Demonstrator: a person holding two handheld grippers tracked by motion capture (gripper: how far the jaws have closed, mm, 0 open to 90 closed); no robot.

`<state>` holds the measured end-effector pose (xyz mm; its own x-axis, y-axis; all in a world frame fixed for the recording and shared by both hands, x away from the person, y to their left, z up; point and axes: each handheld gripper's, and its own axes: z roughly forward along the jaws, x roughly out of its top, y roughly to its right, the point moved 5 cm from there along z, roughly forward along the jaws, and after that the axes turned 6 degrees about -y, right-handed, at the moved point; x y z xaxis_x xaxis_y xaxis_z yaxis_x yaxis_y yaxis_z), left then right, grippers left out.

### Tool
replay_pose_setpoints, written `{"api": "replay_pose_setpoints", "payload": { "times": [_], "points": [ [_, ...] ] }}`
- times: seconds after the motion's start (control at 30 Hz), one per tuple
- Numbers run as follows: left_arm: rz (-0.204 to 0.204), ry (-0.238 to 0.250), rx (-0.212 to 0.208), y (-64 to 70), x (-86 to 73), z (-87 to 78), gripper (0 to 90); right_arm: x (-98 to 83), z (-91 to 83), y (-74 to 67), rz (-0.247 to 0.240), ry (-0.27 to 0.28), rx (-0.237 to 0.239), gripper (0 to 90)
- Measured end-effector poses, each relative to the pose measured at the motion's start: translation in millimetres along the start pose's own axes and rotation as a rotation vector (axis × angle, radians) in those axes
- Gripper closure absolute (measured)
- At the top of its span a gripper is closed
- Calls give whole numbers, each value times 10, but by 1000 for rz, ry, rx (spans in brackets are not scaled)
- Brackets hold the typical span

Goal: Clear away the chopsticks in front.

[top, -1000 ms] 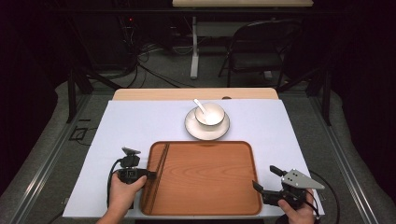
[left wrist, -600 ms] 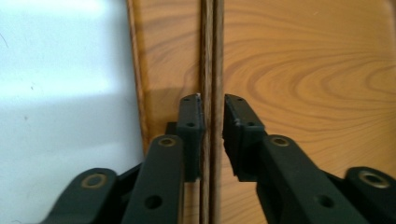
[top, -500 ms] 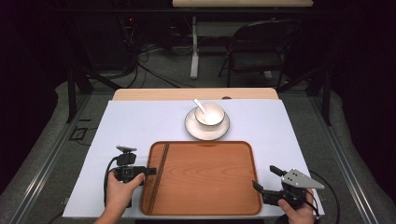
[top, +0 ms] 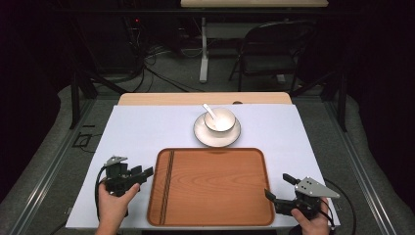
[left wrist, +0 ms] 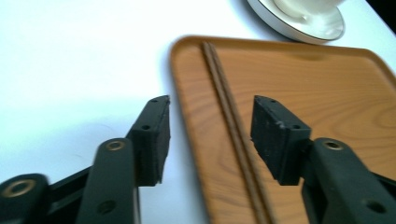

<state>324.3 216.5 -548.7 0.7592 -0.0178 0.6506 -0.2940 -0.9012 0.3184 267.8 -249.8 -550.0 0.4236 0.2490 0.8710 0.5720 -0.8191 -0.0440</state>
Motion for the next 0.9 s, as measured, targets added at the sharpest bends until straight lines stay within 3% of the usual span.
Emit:
{"api": "replay_pose_setpoints", "payload": {
  "times": [0.3, 0.4, 0.63, 0.9],
  "points": [
    [48, 40, 2, -87, -163, -33, 441, 2, 2, -4, -1, 1, -1, 147],
    [33, 46, -14, -92, -174, -3, 441, 1, 5, -3, 0, 0, 0, 147],
    [24, 36, -16, -107, -194, 45, 439, 2, 5, -4, -4, 0, 3, 147],
    [55, 7, 0, -83, -212, 102, 436, 0, 8, 4, 1, -2, 5, 147]
  ]
}}
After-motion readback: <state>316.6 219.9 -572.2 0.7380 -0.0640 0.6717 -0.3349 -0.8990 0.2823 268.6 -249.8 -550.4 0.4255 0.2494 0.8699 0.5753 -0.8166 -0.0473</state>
